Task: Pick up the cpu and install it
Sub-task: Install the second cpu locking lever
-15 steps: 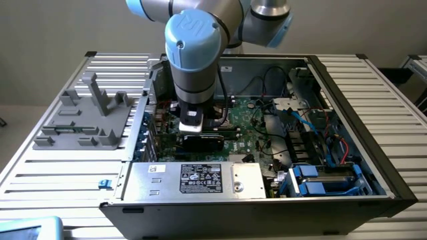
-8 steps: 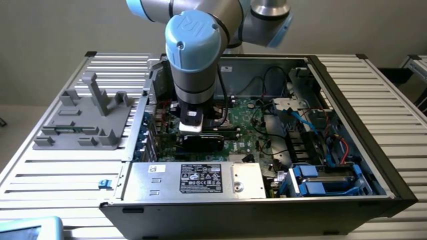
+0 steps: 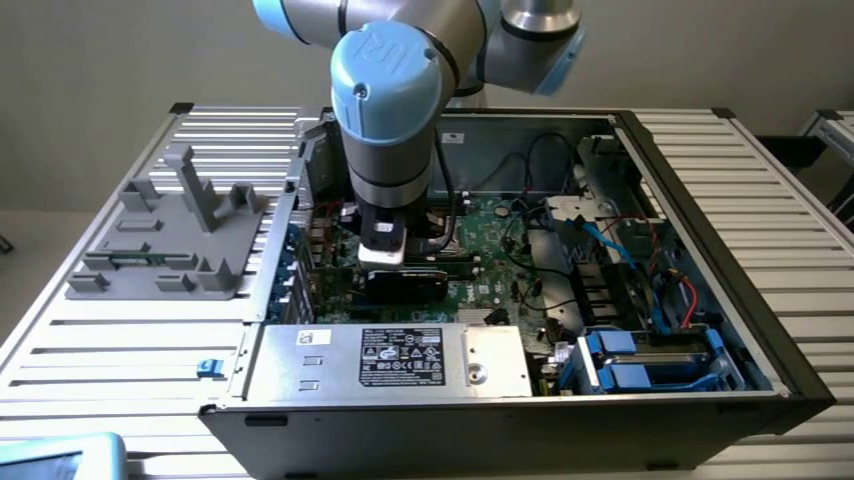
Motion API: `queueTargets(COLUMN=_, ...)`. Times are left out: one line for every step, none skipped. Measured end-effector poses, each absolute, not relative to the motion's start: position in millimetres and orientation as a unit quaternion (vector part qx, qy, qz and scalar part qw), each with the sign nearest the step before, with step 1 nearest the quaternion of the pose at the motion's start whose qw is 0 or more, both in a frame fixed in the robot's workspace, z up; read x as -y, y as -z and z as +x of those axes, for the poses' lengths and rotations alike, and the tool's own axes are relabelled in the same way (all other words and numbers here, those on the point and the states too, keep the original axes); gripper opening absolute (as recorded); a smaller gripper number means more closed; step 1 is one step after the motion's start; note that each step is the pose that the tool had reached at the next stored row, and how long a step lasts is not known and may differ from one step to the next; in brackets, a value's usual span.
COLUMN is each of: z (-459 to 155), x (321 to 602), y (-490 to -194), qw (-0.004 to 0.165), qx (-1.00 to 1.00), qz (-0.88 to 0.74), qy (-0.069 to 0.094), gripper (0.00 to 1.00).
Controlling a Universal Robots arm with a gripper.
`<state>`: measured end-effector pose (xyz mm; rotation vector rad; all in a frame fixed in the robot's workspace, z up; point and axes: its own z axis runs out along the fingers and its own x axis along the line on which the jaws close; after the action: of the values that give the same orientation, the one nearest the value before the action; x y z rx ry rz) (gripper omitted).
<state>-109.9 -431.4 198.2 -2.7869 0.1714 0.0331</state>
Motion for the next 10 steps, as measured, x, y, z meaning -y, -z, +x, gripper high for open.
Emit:
queueTargets(z=-109.9, x=431.4, y=-198.0, qw=0.174, qx=-0.06, qz=-0.983, qy=-0.012, gripper=0.11)
queueTargets(z=-110.0, x=431.3, y=-197.8, qw=0.174, qx=-0.06, qz=-0.983, qy=-0.012, gripper=0.11)
queueTargets(z=-110.0, x=431.2, y=-197.6, qw=0.174, qx=-0.06, qz=-0.983, qy=-0.012, gripper=0.11)
queueTargets(z=-110.0, x=431.1, y=-197.4, qw=0.174, qx=-0.06, qz=-0.983, qy=-0.012, gripper=0.11)
queueTargets(z=-110.0, x=431.0, y=-197.2, qw=0.174, qx=-0.06, qz=-0.983, qy=-0.012, gripper=0.11)
queueTargets(z=-110.0, x=430.7, y=-196.9, qw=0.174, qx=-0.061, qz=-0.983, qy=-0.012, gripper=0.11)
queueTargets(z=-110.0, x=430.3, y=-196.7, qw=0.174, qx=-0.061, qz=-0.983, qy=-0.012, gripper=0.11)
queueTargets(z=-110.0, x=429.8, y=-196.5, qw=0.174, qx=-0.061, qz=-0.983, qy=-0.012, gripper=0.11)
queueTargets(z=-110.0, x=429.3, y=-196.3, qw=0.174, qx=-0.06, qz=-0.983, qy=-0.012, gripper=0.11)
queueTargets(z=-110.0, x=428.8, y=-195.9, qw=0.174, qx=-0.06, qz=-0.983, qy=-0.012, gripper=0.11)
